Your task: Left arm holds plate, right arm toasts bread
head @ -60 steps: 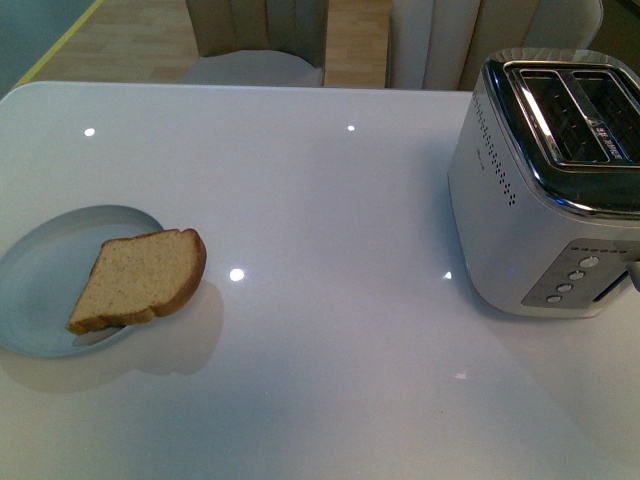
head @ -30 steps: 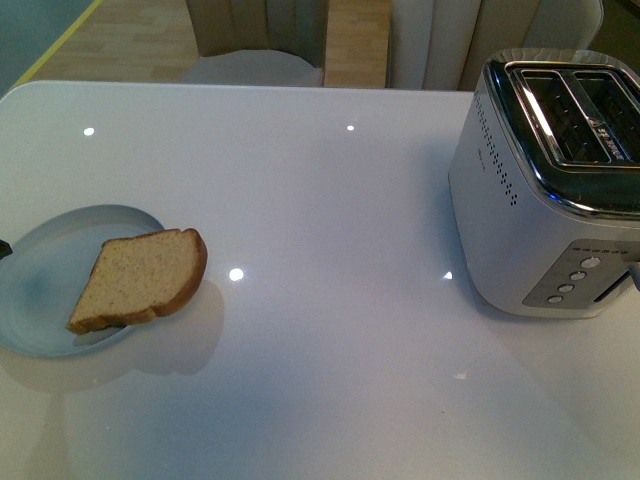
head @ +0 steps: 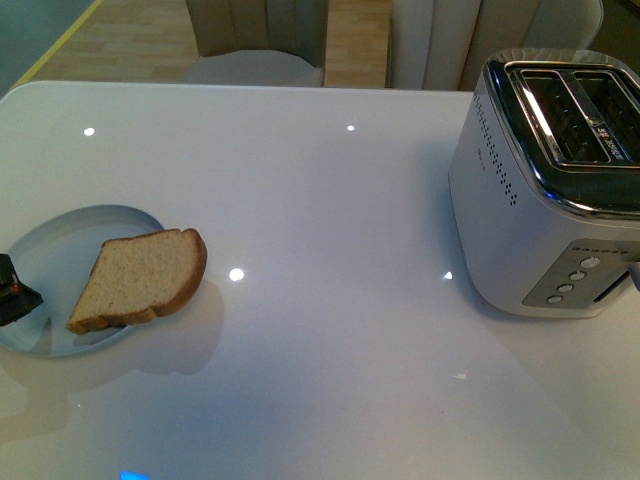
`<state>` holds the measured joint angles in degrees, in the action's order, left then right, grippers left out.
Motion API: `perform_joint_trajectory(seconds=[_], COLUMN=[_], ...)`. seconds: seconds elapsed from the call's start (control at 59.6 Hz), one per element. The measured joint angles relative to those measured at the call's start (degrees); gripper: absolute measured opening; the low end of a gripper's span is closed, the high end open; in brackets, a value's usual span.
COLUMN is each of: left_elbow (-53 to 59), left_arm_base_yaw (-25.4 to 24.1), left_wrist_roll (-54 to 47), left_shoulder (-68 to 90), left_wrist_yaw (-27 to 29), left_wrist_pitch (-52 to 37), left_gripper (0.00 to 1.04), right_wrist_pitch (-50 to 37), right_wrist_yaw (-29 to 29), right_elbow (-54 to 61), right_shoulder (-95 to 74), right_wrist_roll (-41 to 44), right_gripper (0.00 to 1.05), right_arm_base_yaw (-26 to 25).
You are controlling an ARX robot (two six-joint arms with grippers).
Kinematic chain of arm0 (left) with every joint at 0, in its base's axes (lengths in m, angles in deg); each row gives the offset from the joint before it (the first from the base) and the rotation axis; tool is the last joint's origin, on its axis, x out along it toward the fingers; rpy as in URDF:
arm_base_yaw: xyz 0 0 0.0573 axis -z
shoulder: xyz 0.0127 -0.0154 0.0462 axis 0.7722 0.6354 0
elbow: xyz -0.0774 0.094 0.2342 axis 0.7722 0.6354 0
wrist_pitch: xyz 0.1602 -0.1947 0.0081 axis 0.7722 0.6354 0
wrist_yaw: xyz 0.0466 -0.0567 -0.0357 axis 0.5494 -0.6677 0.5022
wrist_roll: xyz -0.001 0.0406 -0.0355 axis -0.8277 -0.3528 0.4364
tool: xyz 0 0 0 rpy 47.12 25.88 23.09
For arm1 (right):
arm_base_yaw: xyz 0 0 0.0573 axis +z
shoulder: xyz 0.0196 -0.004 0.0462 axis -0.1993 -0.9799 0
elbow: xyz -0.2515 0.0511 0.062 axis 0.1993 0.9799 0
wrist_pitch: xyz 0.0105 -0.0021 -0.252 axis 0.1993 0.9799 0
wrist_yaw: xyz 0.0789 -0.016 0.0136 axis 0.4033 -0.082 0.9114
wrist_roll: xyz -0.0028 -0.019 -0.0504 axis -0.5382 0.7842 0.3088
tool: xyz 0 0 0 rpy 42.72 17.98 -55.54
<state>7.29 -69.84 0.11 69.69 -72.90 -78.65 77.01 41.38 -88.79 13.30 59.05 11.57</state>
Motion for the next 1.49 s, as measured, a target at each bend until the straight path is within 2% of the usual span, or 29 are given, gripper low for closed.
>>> perform_joint_trajectory(seconds=[0.168, 0.201, 0.571, 0.688, 0.722, 1.024, 1.276, 1.494], left_elbow=[-0.9, -1.0, -1.2, -1.0, -1.0, -0.3, 0.7, 0.8], left_arm_base_yaw=[1.0, 1.2, 3.0, 3.4, 3.3, 1.9, 1.0, 2.7], left_wrist_roll=[-0.8, -0.9, -1.3, 0.3, 1.3, 5.9, 10.6, 16.7], left_shoulder=[0.9, 1.1, 1.9, 1.9, 1.9, -1.2, -12.5, -23.4], left_wrist_yaw=[0.7, 1.0, 1.8, 0.7, -0.1, -3.3, -3.1, -2.8], left_wrist_pitch=[-0.2, -0.2, 0.0, 0.0, 0.0, 2.2, 7.7, 15.1], left_gripper=[0.97, 0.94, 0.33, 0.07, 0.03, 0.03, 0.03, 0.03], right_wrist_pitch=[0.0, 0.0, 0.0, 0.0, 0.0, 0.0, 0.0, 0.0], right_wrist_yaw=[0.0, 0.0, 0.0, 0.0, 0.0, 0.0, 0.0, 0.0], right_elbow=[0.0, 0.0, 0.0, 0.0, 0.0, 0.0, 0.0, 0.0], right_shoulder=[0.0, 0.0, 0.0, 0.0, 0.0, 0.0, 0.0, 0.0], right_wrist_roll=[0.0, 0.0, 0.0, 0.0, 0.0, 0.0, 0.0, 0.0], right_gripper=[0.96, 0.96, 0.96, 0.96, 0.96, 0.96, 0.96, 0.96], right_arm_base_yaw=[0.0, 0.0, 0.0, 0.0, 0.0, 0.0, 0.0, 0.0])
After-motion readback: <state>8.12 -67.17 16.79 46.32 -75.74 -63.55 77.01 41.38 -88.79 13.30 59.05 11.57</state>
